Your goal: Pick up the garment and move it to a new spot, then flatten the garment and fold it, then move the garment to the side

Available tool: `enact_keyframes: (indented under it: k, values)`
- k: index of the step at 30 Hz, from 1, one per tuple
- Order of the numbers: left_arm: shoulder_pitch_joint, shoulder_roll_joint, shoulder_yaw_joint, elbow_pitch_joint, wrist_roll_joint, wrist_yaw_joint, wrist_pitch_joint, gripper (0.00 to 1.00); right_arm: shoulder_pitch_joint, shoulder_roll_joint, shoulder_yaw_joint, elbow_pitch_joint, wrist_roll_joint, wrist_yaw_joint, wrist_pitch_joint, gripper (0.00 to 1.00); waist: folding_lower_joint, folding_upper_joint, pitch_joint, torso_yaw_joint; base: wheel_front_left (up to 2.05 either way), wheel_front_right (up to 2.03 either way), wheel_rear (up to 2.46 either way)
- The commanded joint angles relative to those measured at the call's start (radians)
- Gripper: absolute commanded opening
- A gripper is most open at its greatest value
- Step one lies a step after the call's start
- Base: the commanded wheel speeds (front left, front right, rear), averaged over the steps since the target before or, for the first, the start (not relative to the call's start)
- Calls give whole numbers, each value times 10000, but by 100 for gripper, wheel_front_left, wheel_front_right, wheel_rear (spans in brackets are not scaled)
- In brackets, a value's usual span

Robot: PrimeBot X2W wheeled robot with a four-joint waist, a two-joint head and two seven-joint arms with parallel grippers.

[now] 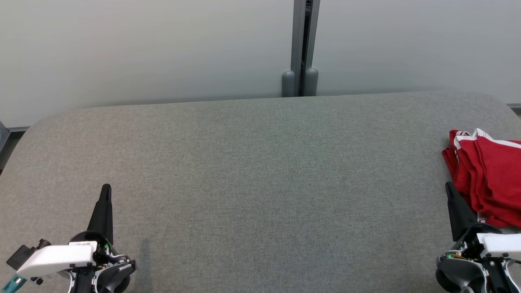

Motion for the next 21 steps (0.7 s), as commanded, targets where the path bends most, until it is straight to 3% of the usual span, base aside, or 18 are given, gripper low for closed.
enact_keyframes:
  k: [1, 21]
  values:
    - [-138, 52, 41, -30, -11, -41, 34, 0, 90, -95, -10, -36, 21, 4, 38, 0, 0, 0, 0, 0, 0, 0, 0]
    - [-138, 53, 41, -31, -11, -42, 34, 0, 90, -96, -11, -36, 22, 4, 37, 0, 0, 0, 0, 0, 0, 0, 0]
